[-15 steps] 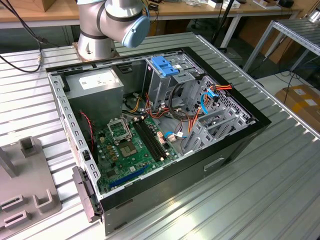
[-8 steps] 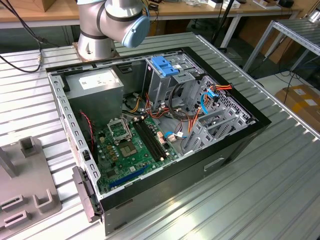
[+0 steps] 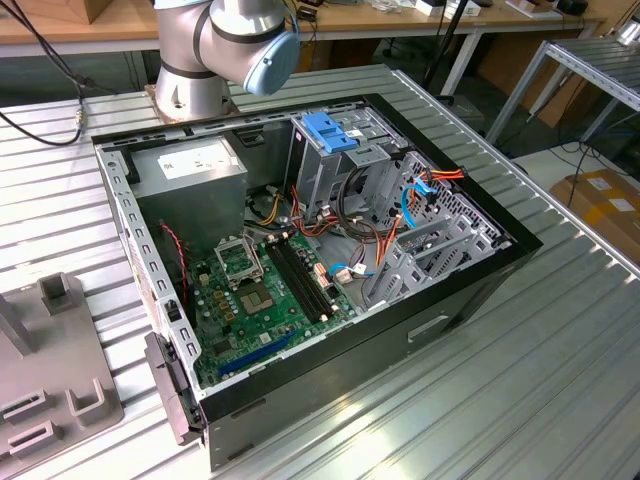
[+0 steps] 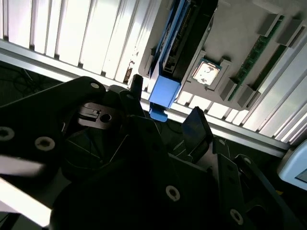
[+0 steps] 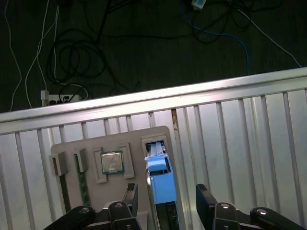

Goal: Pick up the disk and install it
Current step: 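Pick up the disk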

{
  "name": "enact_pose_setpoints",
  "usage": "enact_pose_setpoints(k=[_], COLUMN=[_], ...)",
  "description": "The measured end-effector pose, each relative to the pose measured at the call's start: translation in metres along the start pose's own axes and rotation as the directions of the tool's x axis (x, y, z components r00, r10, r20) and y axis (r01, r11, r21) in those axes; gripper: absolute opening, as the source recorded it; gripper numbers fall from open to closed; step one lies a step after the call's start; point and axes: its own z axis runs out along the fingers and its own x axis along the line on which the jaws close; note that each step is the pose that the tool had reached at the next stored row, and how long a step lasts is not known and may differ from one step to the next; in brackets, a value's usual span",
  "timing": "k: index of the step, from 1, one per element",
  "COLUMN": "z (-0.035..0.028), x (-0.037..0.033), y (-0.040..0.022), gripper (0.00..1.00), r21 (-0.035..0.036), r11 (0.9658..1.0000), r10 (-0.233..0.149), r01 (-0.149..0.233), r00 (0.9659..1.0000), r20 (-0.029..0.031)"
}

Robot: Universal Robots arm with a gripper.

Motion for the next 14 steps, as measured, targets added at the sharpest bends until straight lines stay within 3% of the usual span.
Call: enact_pose_setpoints(k=[5,8,14], z=[0.0049,0.0062,0.0083], x=[-0.0001,-0.0002,-0.0002], y=[0.0000,0.0000,-0.0001], gripper=[0.60,0.60,0.60], r21=[0.0003,0.0011,0.0031], r11=[0.9998,0.9985,0.9898], r10=[-0.022,-0.054,-0.142], r01=[0.022,0.054,0.142], r00=[0.9998,0.9985,0.9898], r20=[0.0000,0.0003,0.0009])
